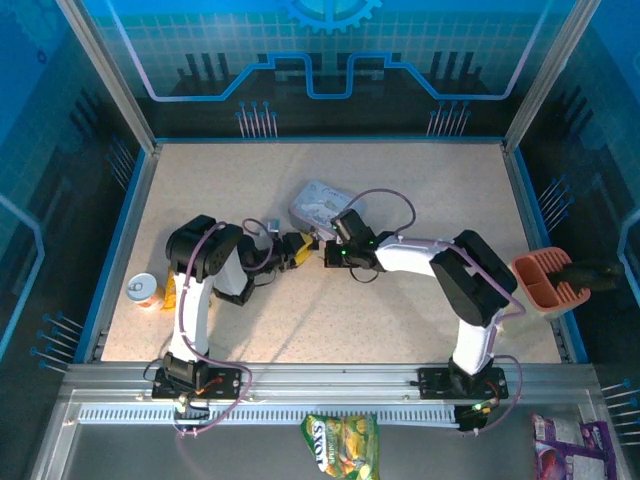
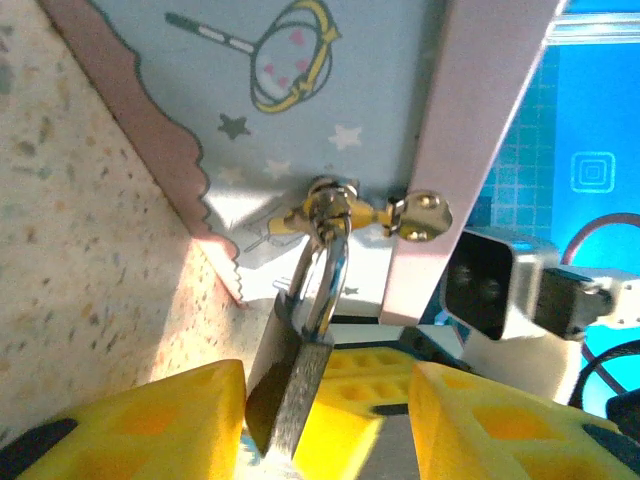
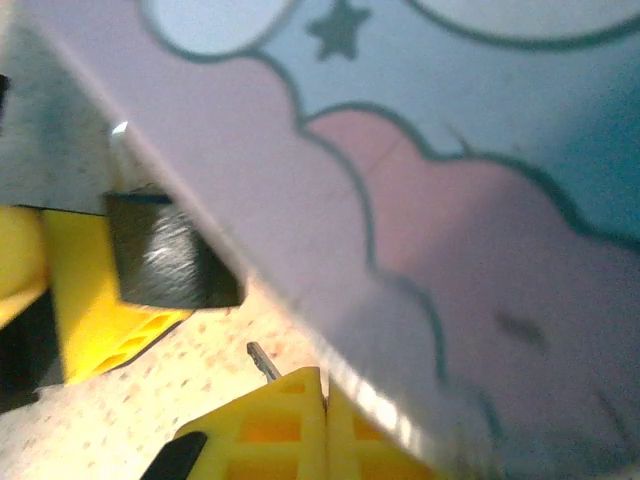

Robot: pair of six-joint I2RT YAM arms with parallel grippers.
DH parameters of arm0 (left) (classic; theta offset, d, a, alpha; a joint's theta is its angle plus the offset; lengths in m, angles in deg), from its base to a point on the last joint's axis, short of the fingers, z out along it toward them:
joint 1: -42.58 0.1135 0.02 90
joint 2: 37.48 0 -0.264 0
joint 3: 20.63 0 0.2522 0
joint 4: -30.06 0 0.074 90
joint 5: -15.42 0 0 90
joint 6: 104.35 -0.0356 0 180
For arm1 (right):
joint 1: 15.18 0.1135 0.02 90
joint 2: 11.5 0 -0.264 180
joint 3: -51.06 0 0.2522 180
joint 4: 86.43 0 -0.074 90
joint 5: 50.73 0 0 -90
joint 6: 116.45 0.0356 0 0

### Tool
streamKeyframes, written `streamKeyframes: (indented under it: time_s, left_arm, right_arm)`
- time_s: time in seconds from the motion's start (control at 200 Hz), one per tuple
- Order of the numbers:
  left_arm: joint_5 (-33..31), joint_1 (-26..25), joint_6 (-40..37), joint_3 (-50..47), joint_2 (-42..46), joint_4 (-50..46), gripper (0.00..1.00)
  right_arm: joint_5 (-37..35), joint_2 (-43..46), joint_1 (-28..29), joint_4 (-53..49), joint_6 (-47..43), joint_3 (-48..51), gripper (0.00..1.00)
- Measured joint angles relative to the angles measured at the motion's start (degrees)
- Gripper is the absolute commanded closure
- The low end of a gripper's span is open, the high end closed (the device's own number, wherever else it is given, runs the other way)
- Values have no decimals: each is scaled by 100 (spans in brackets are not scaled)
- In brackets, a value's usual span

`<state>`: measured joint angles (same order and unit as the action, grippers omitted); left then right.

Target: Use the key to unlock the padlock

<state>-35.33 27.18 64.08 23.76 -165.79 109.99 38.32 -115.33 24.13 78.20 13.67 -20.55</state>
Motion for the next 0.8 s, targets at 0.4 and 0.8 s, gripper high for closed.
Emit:
streamKeyframes:
  time_s: [0.4, 0.8]
  left_arm:
    - [-2, 63, -315, -925, 546, 17, 52]
    - [24, -33, -815, -1475, 1462, -782, 54]
  right_arm:
    - [365, 1373, -50, 254, -184, 654, 100]
    - [557, 2199, -55, 186, -127, 654, 100]
